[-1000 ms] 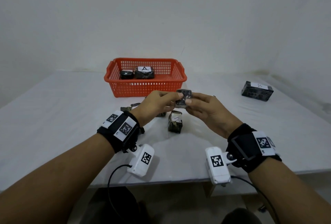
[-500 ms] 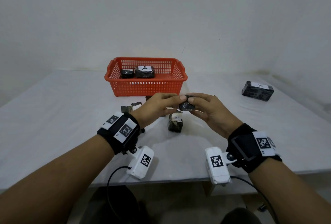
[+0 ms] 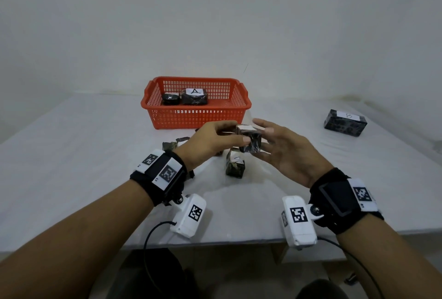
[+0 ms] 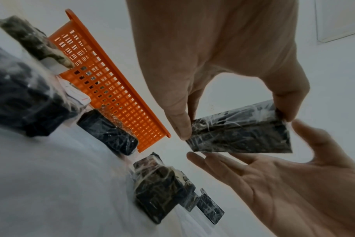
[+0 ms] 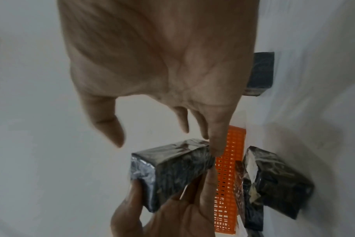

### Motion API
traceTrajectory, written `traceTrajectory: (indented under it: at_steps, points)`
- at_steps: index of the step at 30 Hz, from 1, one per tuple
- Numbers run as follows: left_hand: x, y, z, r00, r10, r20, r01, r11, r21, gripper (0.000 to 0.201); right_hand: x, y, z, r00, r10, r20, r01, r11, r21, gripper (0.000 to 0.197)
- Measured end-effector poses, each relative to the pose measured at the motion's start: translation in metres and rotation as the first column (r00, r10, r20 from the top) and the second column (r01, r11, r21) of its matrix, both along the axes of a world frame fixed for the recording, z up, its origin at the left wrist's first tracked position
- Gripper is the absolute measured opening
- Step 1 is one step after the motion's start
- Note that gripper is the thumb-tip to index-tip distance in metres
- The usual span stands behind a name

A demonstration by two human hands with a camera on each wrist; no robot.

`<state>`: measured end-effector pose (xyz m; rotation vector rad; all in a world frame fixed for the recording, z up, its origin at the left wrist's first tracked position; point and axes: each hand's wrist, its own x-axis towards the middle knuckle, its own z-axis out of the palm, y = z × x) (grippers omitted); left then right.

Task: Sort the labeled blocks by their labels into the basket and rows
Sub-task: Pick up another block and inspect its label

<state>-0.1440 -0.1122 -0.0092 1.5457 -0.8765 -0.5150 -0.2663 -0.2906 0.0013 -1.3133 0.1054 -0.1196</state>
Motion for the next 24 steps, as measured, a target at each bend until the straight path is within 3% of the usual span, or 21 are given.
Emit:
traceTrajectory:
  at_steps: [2, 5, 8, 12, 16, 21, 24]
  points:
    - [0.001, 0.0, 0.0, 0.999, 0.032, 0.007, -0.032, 0.999, 0.027, 0.101, 0.002, 0.001, 0.001, 0.996, -0.068, -0.054, 0.063, 0.995, -0.079, 0.033]
    - [-0.001, -0.001, 0.0, 0.999, 0.011, 0.043, -0.013, 0.999, 0.04, 0.111, 0.006, 0.004, 0.0, 0.988, -0.102, -0.116, 0.083, 0.984, -0.157, 0.028]
    - [-0.005, -0.002, 0.002, 0.997, -0.02, 0.073, 0.016, 0.998, 0.057, 0.088, 0.01, 0.003, -0.002, 0.988, -0.117, -0.103, 0.097, 0.978, -0.183, 0.027]
    - [-0.011, -0.006, 0.007, 0.998, 0.062, 0.009, -0.061, 0.997, -0.05, 0.031, 0.01, 0.002, -0.008, 0.99, -0.122, -0.069, 0.107, 0.977, -0.187, 0.041]
    - [-0.006, -0.006, 0.002, 0.978, 0.195, 0.075, -0.188, 0.977, -0.099, 0.036, 0.008, 0.003, -0.007, 0.991, -0.131, -0.028, 0.121, 0.966, -0.227, 0.044]
    - [-0.009, -0.006, 0.006, 0.957, 0.193, 0.218, -0.167, 0.977, -0.135, 0.048, 0.006, -0.001, 0.001, 0.979, -0.15, -0.139, 0.115, 0.966, -0.231, 0.049]
    - [-0.009, -0.007, 0.008, 0.963, 0.168, 0.21, -0.134, 0.977, -0.168, 0.049, 0.005, 0.002, 0.005, 0.981, -0.142, -0.131, 0.115, 0.974, -0.193, 0.049]
